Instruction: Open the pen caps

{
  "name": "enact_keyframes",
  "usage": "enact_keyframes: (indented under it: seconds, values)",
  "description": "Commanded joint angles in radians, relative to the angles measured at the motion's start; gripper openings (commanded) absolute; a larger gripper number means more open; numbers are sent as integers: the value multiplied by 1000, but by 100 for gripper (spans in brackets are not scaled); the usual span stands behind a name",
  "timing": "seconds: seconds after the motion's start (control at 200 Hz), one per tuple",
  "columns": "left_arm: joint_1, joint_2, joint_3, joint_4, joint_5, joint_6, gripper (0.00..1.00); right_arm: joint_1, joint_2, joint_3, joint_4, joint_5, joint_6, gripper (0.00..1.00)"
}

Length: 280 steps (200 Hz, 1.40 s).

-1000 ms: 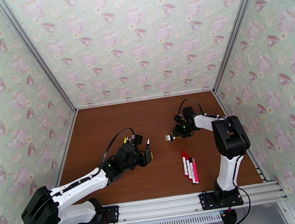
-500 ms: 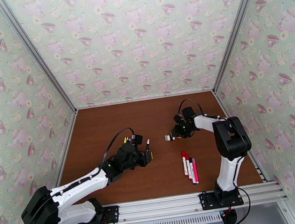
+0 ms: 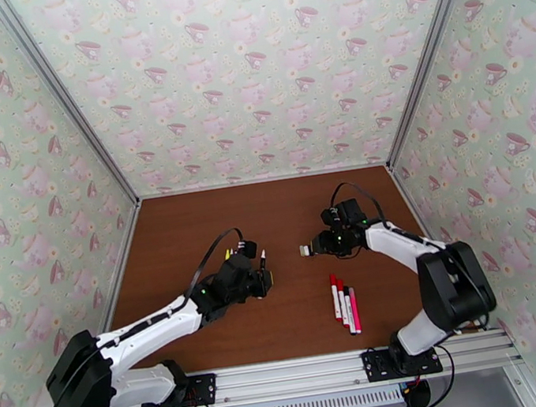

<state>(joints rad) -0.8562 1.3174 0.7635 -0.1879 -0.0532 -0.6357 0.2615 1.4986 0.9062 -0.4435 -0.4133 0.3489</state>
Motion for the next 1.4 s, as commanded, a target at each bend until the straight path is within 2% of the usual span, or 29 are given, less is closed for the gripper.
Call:
enact_keyframes:
  seconds: [0.0,0.155,0.305,0.576,0.776,0.987,1.397]
  values:
    - [-1,48,61,-106,-127,24,17,29,-112,-62,66,30,69,53]
    - [2,129,123,-174,-210,37,17,93,-265,-131,86,54,94,71]
    - [13,210,171,-213,-274,47,18,126,-382,-192,131,28,147,100]
    - [50,375,316,-329,-385,70,18,193,-481,-257,203,0,195,100]
    - [64,462,374,-373,-429,92,19,224,-485,-246,195,15,191,100]
    - [77,521,408,-415,-470,97,25,231,-467,-227,177,29,189,100]
    - [106,616,464,-471,-532,109,26,236,-443,-228,186,13,208,100]
